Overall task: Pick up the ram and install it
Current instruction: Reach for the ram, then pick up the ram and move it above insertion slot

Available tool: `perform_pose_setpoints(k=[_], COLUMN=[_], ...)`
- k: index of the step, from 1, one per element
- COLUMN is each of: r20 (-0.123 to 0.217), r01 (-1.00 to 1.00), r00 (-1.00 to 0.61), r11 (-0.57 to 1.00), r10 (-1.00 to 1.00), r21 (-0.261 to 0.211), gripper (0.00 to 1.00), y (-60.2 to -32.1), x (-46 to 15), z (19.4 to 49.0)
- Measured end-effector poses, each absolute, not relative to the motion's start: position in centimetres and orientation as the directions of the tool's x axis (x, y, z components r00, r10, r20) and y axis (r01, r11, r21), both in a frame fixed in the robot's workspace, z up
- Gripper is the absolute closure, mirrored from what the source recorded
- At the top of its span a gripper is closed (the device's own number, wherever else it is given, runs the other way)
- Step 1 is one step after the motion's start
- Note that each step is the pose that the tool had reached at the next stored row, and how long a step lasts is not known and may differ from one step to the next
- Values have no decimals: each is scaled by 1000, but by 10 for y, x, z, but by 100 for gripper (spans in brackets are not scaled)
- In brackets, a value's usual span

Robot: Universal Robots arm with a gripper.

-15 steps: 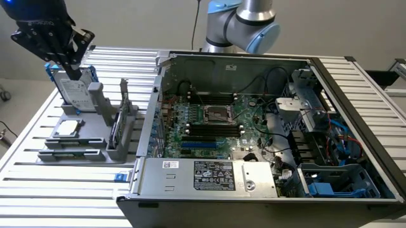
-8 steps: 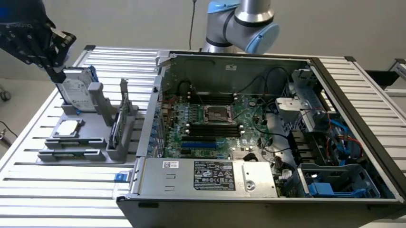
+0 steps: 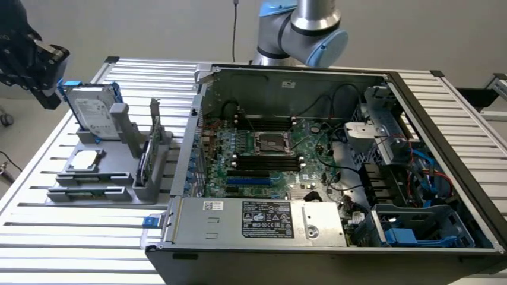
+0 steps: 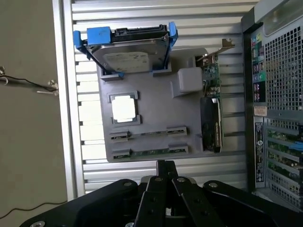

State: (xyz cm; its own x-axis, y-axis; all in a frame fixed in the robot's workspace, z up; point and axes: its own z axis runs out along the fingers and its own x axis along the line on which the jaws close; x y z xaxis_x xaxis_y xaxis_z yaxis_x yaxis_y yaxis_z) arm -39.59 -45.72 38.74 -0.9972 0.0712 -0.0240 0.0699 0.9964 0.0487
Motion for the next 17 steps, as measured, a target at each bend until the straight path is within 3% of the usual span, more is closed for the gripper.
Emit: perform_pose_setpoints(k=[17], r20=[-24], r01=[70], r00=[-997], r11=[996], r10=[71], r21=[48], gripper=[89], y=[-458], x=[-398], z=[387])
